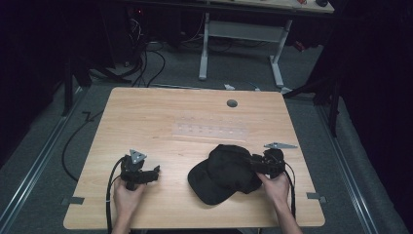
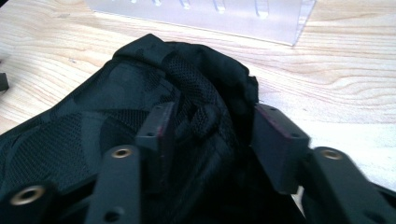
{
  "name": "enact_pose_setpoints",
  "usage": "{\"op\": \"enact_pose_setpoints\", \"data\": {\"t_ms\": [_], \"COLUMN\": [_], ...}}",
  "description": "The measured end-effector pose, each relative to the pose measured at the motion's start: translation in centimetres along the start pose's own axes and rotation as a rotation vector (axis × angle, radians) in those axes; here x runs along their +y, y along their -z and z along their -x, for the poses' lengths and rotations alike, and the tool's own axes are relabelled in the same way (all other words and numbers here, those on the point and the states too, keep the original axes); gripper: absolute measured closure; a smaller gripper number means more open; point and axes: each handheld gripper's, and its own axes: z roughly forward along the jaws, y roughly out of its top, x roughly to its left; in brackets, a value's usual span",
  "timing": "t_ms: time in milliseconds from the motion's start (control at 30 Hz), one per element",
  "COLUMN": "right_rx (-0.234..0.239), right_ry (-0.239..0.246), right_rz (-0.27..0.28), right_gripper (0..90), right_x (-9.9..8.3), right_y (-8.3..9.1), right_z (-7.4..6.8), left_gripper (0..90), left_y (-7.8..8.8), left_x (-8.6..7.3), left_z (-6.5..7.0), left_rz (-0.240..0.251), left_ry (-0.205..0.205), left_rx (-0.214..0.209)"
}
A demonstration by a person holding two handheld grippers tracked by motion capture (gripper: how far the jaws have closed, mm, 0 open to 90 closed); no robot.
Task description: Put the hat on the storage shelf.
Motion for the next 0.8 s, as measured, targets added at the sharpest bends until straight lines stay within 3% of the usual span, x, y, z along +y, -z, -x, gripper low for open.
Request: {"op": "enact_pose_setpoints", "data": {"t_ms": [400,800], "right_rx": [0.042,0.041], "right_ry": [0.002,0.05], "right_rz": [-0.025,-0.023], "right_gripper": [73.9,77.8], "right_x": [0.16,0.54], "right_y": [-0.69,-0.53], "right_z": [0.16,-0.11], "left_gripper": [15.2,15.6], "left_y": [0.03,-0.03], "left_x": [-0.01,0.02], "left_z": [0.0,0.03], "left_rz": [0.0,0.004], "left_ry": [0.001,0.008], "left_rx": [0.002,0.003]}}
